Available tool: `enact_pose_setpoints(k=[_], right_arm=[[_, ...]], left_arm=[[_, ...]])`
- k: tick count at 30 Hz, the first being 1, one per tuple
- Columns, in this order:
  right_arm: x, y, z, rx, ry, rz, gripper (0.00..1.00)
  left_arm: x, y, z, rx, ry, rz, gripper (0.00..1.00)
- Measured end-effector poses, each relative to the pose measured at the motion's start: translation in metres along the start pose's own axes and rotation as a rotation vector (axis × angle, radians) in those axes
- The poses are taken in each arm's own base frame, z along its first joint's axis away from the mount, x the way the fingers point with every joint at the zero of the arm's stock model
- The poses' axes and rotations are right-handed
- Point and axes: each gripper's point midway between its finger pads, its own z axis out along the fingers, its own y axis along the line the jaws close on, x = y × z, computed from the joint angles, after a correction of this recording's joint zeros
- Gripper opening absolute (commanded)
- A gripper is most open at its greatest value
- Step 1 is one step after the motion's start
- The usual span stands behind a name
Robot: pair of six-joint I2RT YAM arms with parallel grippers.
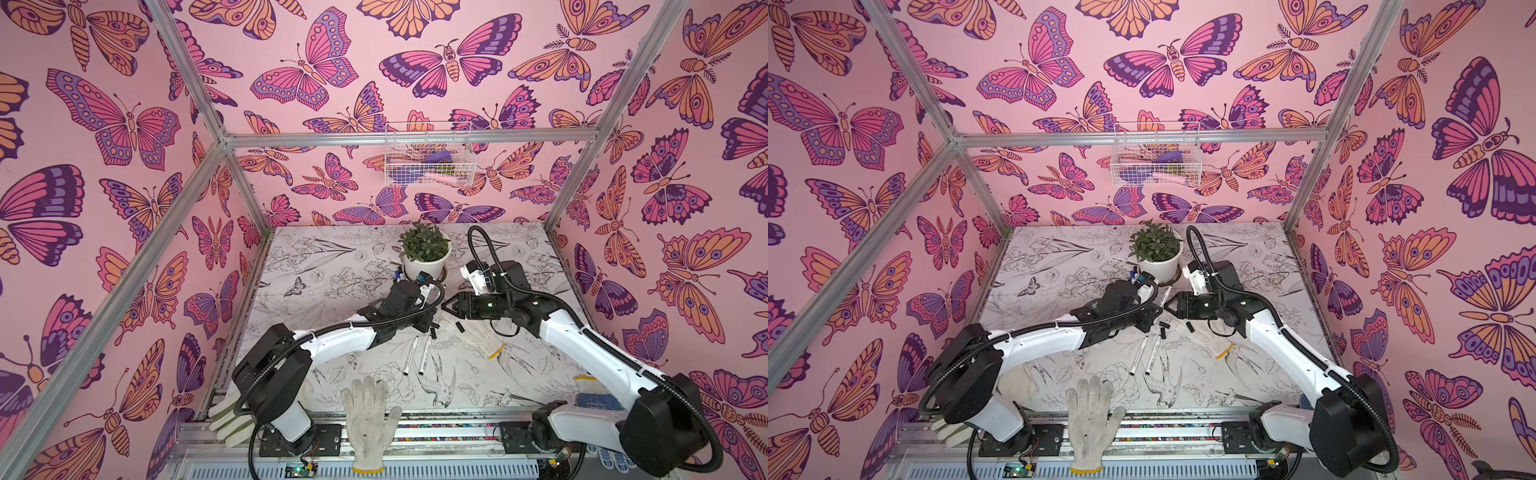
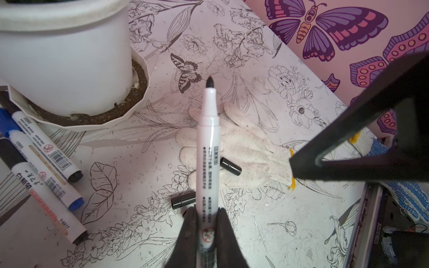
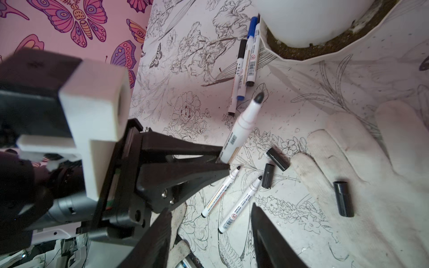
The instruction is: Insert the pens into the pen caps
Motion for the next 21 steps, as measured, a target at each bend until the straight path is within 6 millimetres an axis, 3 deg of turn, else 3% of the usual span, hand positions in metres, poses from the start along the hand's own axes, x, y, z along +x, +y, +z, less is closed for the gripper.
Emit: enact_pose_setpoints(k=[5, 14, 19, 21], right_arm=[[-0.006, -0.007, 0.008, 0.022, -0.016, 0.017, 0.52], [-0.013, -0.015, 0.024, 0.023, -0.023, 0.045, 0.41], [-0.017, -0.013, 0.026, 0.008, -0.034, 0.044, 0.1], [-0.019, -0.01, 0.026, -0.006, -0.04, 0.05, 0.02]], left_arm=[[0.005, -0.012, -0.001, 0.048, -0.001, 0.028, 0.0], [-0.003, -0.037, -0.008, 0.129, -0.037, 0.099, 0.0], [-0.006, -0.038, -0.008, 0.133, -0.049, 0.108, 0.0], [-0.006, -0.038, -0.008, 0.133, -0.053, 0.108, 0.0]])
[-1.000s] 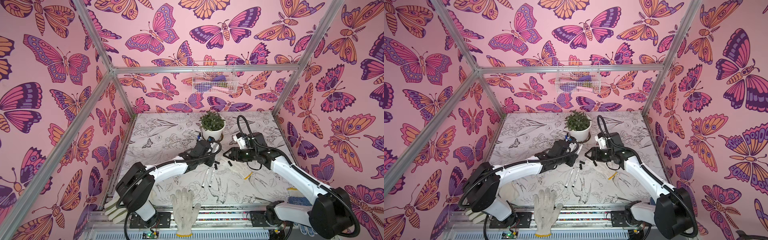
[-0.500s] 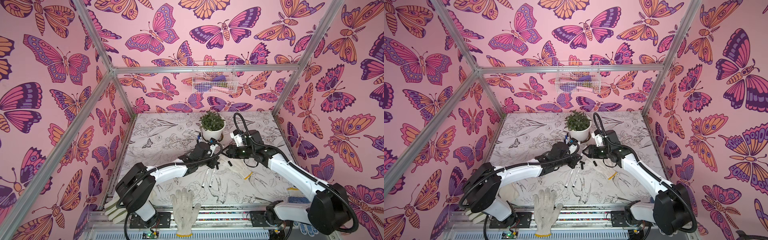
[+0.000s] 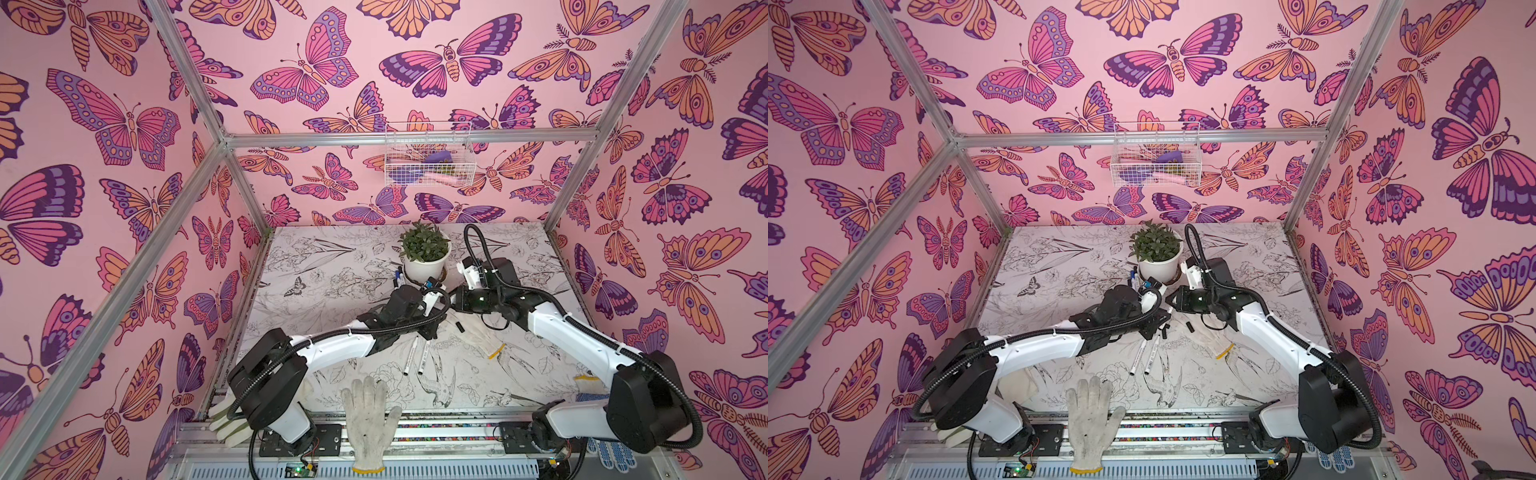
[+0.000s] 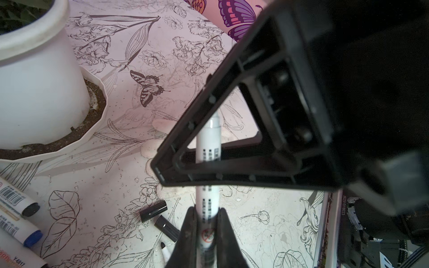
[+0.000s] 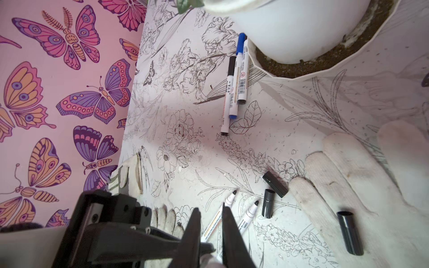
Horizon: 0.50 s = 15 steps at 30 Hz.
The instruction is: Insert the pens into the pen caps
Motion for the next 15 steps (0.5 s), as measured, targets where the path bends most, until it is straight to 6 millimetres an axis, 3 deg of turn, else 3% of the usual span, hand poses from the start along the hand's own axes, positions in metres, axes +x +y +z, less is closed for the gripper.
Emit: enact_pose_setpoints(k=[2, 7, 15], right_arm=[[-0.0001, 0.0013, -0.0004, -0.006, 0.0, -0.001, 0.0], [-0.0004, 0.0033, -0.0017, -0.013, -0.002, -0.007, 0.0], [0.0011, 0.0076, -0.0032, -0.034, 0.006, -0.029, 0.0]], left_arm=[[0.0, 0.0002, 0.0, 0.0, 0.0, 0.013, 0.01], [-0.0013, -0.0008, 0.0, 0.004, -0.005, 0.021, 0.31], [-0.0015, -0.0001, 0.0, 0.0, -0.006, 0.018, 0.32]])
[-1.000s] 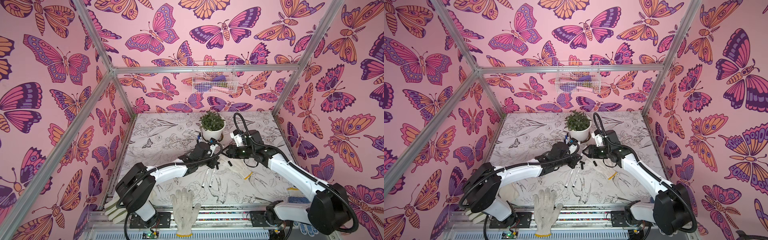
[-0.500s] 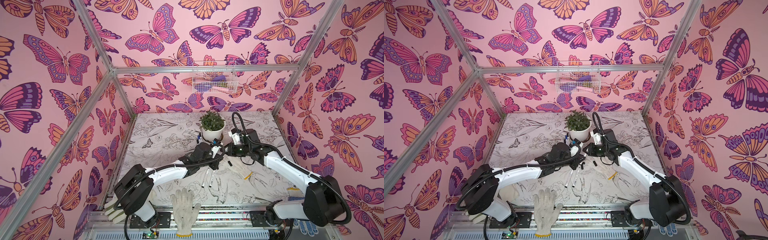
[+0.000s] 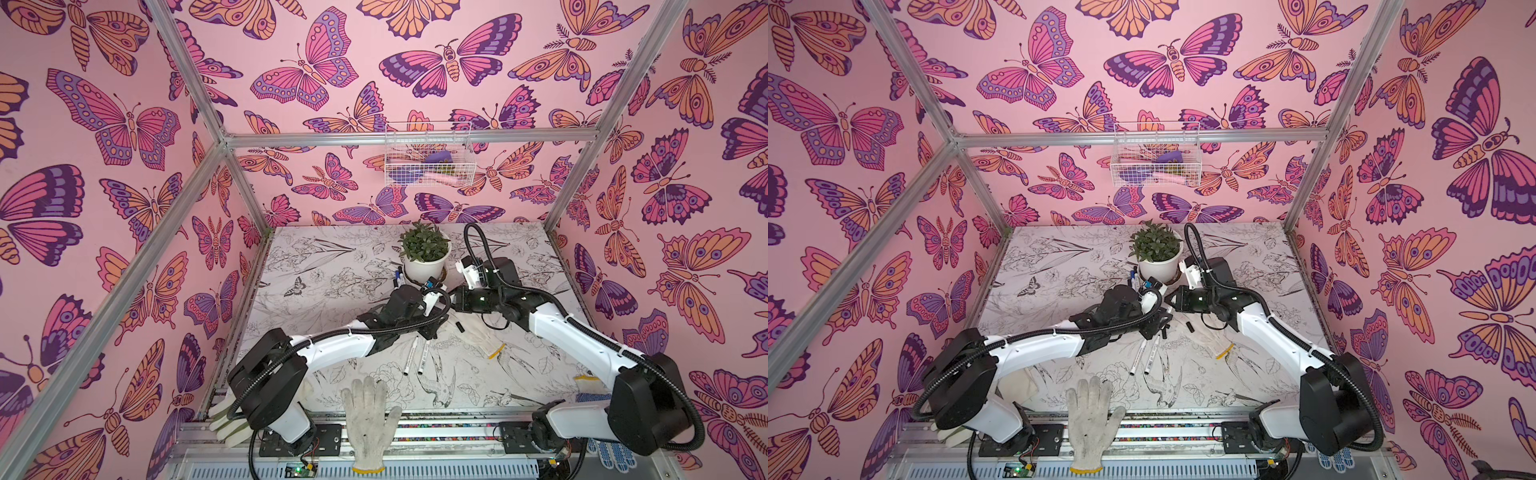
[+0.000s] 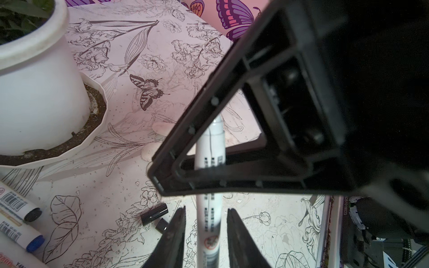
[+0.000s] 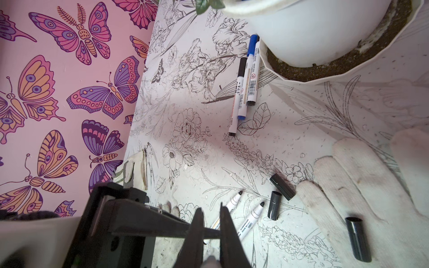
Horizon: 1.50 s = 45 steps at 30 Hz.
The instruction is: Insert the pens into the pen caps
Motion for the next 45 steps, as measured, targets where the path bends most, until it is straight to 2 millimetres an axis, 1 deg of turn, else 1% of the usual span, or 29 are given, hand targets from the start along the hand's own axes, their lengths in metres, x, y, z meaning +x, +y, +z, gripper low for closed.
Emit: enact_pose_setpoints(k=[5, 10, 11, 13, 14, 15, 16, 17, 18, 19, 20, 21, 23, 26, 29, 31, 33, 35, 37, 39, 41, 43, 45], right_arm=[[0.0, 0.003, -0.002, -0.011, 0.001, -0.003, 0.0], [0.002, 0.007, -0.003, -0.03, 0.009, -0.005, 0.0], [0.002, 0.008, -0.003, -0.035, 0.012, -0.005, 0.0], [0.003, 0.009, -0.003, -0.041, 0.015, -0.006, 0.0], [0.002, 0.009, -0.003, -0.042, 0.015, -0.008, 0.0], [0.002, 0.009, -0.003, -0.04, 0.013, -0.009, 0.0], [0.0, 0.01, -0.004, -0.042, 0.009, -0.012, 0.0], [0.001, 0.009, -0.005, -0.039, 0.011, -0.009, 0.05], [0.0, 0.009, -0.006, -0.041, 0.008, -0.011, 0.13], [-0.001, 0.01, -0.006, -0.041, 0.005, -0.01, 0.25], [-0.002, 0.01, -0.007, -0.041, 0.005, -0.006, 0.35], [-0.003, 0.011, -0.008, -0.044, 0.001, -0.006, 0.41], [-0.007, 0.014, -0.014, -0.045, -0.016, -0.009, 0.48], [-0.019, 0.015, -0.028, -0.036, -0.074, -0.008, 0.53], [-0.032, 0.011, -0.044, -0.001, -0.148, -0.002, 0.53], [-0.038, 0.006, -0.051, 0.033, -0.182, 0.0, 0.51], [-0.039, -0.004, -0.051, 0.082, -0.194, 0.012, 0.49], [-0.034, -0.02, -0.046, 0.148, -0.175, 0.04, 0.46], [-0.024, -0.039, -0.036, 0.209, -0.127, 0.073, 0.45], [-0.009, -0.061, -0.024, 0.276, -0.058, 0.115, 0.45], [0.01, -0.08, -0.012, 0.339, 0.025, 0.143, 0.44], [0.027, -0.089, -0.004, 0.382, 0.094, 0.143, 0.44], [0.045, -0.092, 0.004, 0.41, 0.164, 0.125, 0.44]], left_arm=[[0.002, 0.002, 0.001, -0.007, 0.005, -0.004, 0.32], [0.01, 0.003, 0.007, -0.005, 0.027, -0.008, 0.31], [0.012, 0.003, 0.008, -0.003, 0.032, -0.009, 0.3], [0.015, 0.003, 0.009, 0.003, 0.04, -0.013, 0.23], [0.016, 0.002, 0.01, 0.007, 0.044, -0.013, 0.15], [0.017, 0.0, 0.011, 0.017, 0.046, -0.01, 0.02], [0.016, -0.004, 0.011, 0.03, 0.043, -0.002, 0.0], [0.015, -0.004, 0.011, 0.028, 0.041, 0.002, 0.0], [0.014, -0.005, 0.011, 0.03, 0.034, 0.005, 0.0], [0.013, -0.005, 0.011, 0.029, 0.031, 0.005, 0.0], [0.012, -0.004, 0.011, 0.027, 0.028, 0.004, 0.0], [0.012, -0.003, 0.011, 0.023, 0.027, -0.001, 0.0], [0.014, 0.004, 0.01, 0.005, 0.029, -0.02, 0.0], [0.021, 0.019, 0.008, -0.024, 0.04, -0.052, 0.0], [0.034, 0.033, 0.006, -0.056, 0.063, -0.083, 0.0], [0.042, 0.041, 0.005, -0.087, 0.076, -0.099, 0.0], [0.047, 0.048, 0.004, -0.127, 0.079, -0.116, 0.0], [0.048, 0.054, 0.002, -0.163, 0.075, -0.124, 0.0], [0.046, 0.058, 0.0, -0.187, 0.065, -0.127, 0.0], [0.042, 0.06, -0.002, -0.206, 0.052, -0.133, 0.0], [0.039, 0.063, -0.004, -0.222, 0.04, -0.136, 0.0], [0.038, 0.064, -0.005, -0.231, 0.035, -0.138, 0.0], [0.038, 0.065, -0.005, -0.24, 0.034, -0.14, 0.0]])
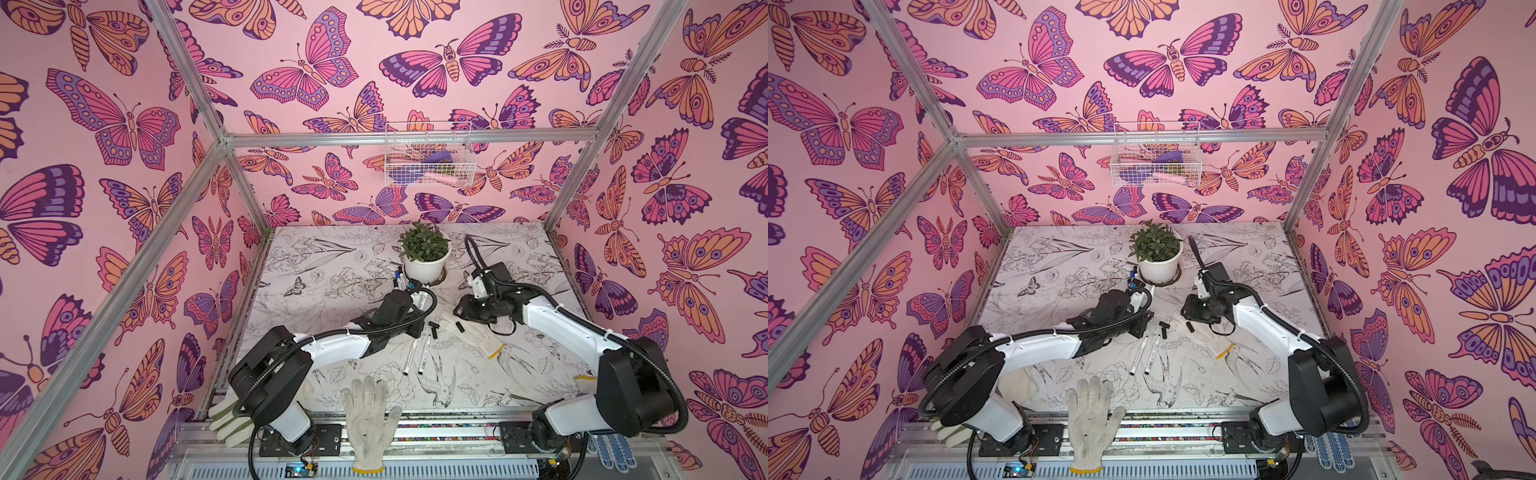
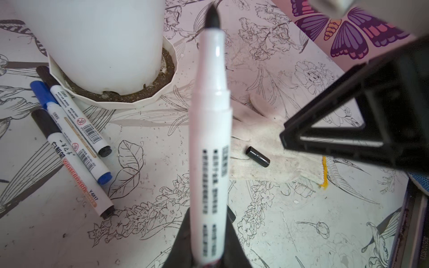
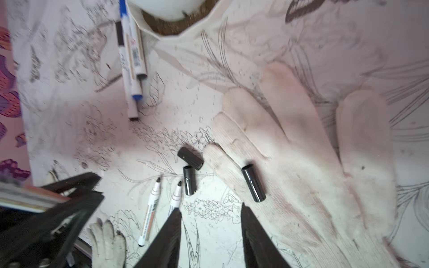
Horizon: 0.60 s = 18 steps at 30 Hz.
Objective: Insert the pens into the pen caps
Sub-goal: 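Move the open right gripper over the black caps on the glove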
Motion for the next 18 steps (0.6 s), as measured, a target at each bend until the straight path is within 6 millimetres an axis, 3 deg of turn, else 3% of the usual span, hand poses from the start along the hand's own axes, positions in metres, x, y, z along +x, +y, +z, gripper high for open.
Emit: enact_pose_setpoints(k=[5, 18], right_arm=[[0.016, 0.003, 0.014, 0.056, 0.085, -0.059, 0.43], [0.039, -0.016, 0.046, 0.116, 0.243, -0.03, 0.42]], left_arm=[[0.003, 0.003, 0.0, -0.015, 0.004, -0.003, 0.0], [0.008, 0.008, -0.002, -0.03, 0.01, -0.005, 0.0]])
